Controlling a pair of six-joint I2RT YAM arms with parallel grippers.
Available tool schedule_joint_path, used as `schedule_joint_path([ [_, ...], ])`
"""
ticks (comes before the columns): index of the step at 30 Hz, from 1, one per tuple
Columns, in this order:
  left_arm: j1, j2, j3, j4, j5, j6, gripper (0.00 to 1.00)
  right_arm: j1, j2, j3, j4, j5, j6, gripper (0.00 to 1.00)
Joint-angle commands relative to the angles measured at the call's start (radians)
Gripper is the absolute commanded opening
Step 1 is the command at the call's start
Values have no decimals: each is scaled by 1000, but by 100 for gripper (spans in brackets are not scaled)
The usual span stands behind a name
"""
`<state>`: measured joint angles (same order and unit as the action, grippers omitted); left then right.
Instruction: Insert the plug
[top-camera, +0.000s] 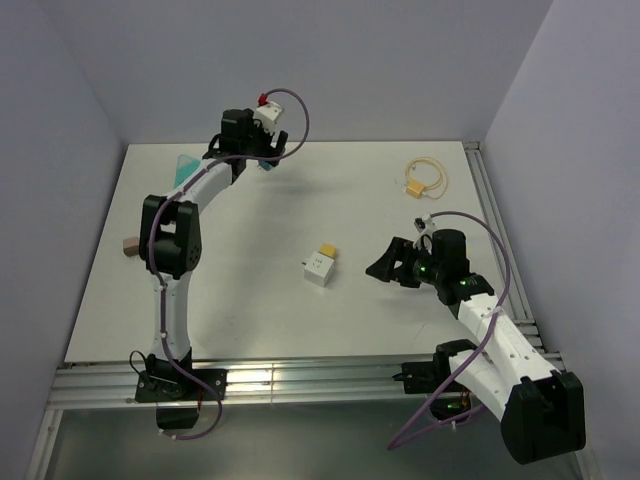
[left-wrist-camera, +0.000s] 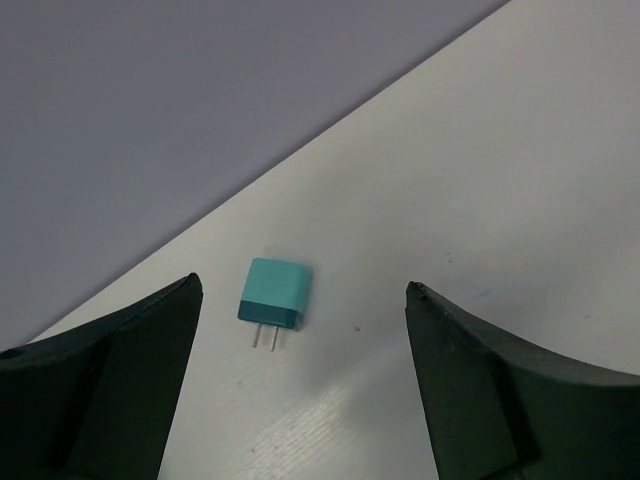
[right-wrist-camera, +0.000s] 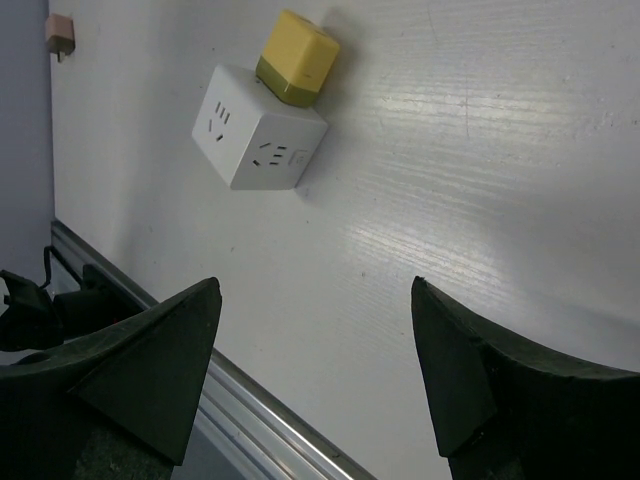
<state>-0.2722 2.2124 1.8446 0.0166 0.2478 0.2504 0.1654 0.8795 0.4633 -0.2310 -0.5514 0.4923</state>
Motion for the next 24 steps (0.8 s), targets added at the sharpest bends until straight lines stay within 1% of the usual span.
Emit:
schedule_joint_path([
  [1, 33, 62, 83, 20, 114, 99, 87, -4, 3, -9, 24, -10, -15, 83],
  [8, 39, 223, 186, 31, 120, 150, 86, -4, 29, -2, 16, 28, -15, 83],
  [14, 42, 317, 258, 23, 113, 171, 87, -4, 33, -5, 13, 51, -11, 83],
  [21, 45, 363, 289, 11, 102, 205, 86, -4, 56, 1, 13, 64, -12, 83],
  [24, 54, 366, 294, 25, 108, 198, 85, -4, 75, 6, 15, 64, -15, 82],
])
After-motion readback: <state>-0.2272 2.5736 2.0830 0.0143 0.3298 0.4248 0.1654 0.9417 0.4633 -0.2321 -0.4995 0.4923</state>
